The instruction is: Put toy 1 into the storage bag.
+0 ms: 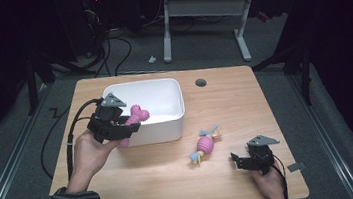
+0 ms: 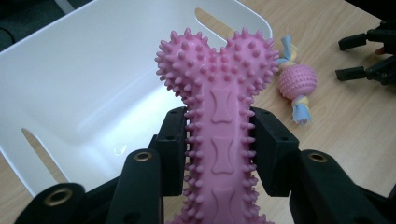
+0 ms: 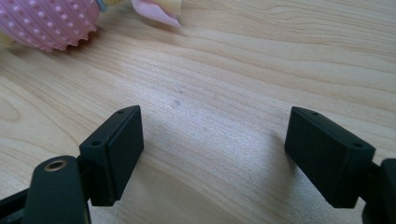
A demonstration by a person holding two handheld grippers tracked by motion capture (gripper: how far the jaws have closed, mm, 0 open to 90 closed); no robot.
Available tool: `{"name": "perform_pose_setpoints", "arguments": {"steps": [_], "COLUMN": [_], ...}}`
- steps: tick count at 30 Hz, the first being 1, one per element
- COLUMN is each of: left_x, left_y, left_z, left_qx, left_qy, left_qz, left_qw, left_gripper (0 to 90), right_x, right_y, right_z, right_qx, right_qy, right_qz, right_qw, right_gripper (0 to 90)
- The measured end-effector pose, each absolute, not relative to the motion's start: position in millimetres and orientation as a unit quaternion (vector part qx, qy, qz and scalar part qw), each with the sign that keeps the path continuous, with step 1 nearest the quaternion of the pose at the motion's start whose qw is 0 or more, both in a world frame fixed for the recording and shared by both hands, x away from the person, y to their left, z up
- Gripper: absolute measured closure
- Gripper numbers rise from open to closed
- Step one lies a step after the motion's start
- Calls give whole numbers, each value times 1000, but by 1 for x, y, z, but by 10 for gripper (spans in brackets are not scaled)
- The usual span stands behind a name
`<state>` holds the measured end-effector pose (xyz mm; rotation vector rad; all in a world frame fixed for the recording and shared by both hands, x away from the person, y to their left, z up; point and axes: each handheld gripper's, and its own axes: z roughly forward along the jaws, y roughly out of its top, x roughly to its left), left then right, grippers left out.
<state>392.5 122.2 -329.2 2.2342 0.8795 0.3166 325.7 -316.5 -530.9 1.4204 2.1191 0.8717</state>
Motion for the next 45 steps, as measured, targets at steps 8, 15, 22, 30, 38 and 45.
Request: {"name": "perform_pose_setpoints", "arguments": {"steps": [8, 15, 22, 30, 38, 45], "left_x": [413, 428, 442, 460, 474, 478], "left_y": [125, 123, 114, 108, 101, 94], "left_z": [-330, -327, -329, -334, -348, -358], "left_qx": [854, 851, 856, 853, 857, 861], "left_qy": [355, 362, 365, 374, 381, 382], "left_qz": [104, 112, 133, 139, 141, 139], "left_qw": [365, 364, 342, 336, 317, 307], "left_gripper": [589, 589, 588, 588, 586, 586], "right_x": [326, 326, 326, 326, 326, 326], "right_y": [-317, -317, -317, -317, -317, -316], "right_z": [-531, -531, -531, -531, -531, -531], "right_qx": [512, 512, 513, 513, 513, 515], "right_qy": [768, 767, 767, 767, 767, 766], "right_qz": [315, 315, 315, 315, 315, 315], "right_qw": [221, 221, 222, 221, 221, 220], "right_gripper": [196, 195, 195, 196, 196, 196]}}
